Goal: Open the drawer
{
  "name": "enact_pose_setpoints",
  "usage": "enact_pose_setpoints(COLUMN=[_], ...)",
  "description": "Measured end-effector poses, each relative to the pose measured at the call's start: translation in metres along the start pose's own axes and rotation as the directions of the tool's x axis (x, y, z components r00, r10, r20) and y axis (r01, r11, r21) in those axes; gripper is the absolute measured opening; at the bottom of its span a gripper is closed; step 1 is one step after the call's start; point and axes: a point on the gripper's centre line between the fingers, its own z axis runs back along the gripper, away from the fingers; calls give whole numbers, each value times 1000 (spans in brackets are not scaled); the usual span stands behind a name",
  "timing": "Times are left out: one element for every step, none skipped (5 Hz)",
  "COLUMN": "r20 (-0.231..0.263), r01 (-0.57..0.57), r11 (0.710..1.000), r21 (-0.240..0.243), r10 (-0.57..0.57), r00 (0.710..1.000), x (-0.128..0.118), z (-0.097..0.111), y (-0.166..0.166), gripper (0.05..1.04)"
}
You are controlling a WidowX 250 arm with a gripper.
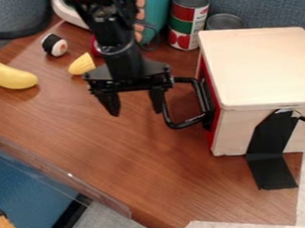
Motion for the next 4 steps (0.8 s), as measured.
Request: enact_pose_setpoints(r20=[0, 13, -2, 1], r01=[-61, -126, -130, -111], r11=[998, 989, 991, 994], r21=[-32, -73, -42, 1], r10=[61, 127, 130, 111], r00=[998, 992, 991, 994], x=[11, 27, 26, 25], z=[-4, -2, -18, -37], y=[-14, -26, -26, -22], gripper=[999, 999, 999, 999])
